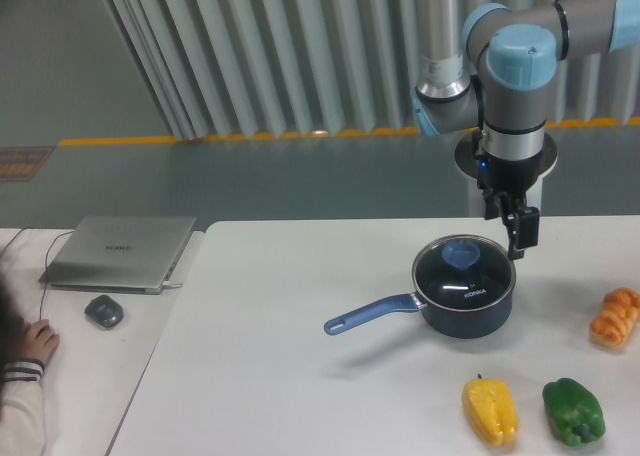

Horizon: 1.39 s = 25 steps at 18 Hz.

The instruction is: Open the lid

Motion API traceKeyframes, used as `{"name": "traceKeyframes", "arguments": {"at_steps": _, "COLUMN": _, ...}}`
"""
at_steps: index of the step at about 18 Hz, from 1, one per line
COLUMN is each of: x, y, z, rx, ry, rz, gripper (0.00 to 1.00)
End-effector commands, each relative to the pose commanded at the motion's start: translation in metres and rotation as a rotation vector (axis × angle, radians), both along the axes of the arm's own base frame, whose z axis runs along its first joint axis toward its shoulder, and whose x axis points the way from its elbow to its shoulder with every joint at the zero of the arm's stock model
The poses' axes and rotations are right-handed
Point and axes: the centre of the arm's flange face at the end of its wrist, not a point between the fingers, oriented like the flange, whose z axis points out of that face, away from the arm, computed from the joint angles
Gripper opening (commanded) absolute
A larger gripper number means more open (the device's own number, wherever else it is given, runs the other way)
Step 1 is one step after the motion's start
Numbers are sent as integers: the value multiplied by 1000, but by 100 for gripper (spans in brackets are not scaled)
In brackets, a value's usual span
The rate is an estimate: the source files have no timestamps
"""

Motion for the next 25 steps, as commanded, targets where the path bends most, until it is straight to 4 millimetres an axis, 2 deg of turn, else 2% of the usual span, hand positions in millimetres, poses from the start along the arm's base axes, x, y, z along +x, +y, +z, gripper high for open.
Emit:
{"name": "traceKeyframes", "arguments": {"at_steps": 8, "x": 5, "y": 0, "z": -5, "rx": -19, "ry": -26, "rz": 4, "gripper": 100}}
{"name": "traceKeyframes", "arguments": {"at_steps": 16, "x": 40, "y": 21, "z": -13, "rx": -66, "ry": -10, "rz": -83, "gripper": 100}}
{"name": "traceKeyframes", "arguments": {"at_steps": 18, "x": 47, "y": 31, "z": -24, "rx": -102, "ry": 2, "rz": -117, "gripper": 100}}
{"name": "traceKeyframes", "arguments": {"at_steps": 21, "x": 69, "y": 46, "z": -39, "rx": -163, "ry": 36, "rz": -186, "gripper": 100}}
{"name": "traceKeyframes", "arguments": {"at_steps": 25, "x": 80, "y": 40, "z": -55, "rx": -193, "ry": 32, "rz": -218, "gripper": 100}}
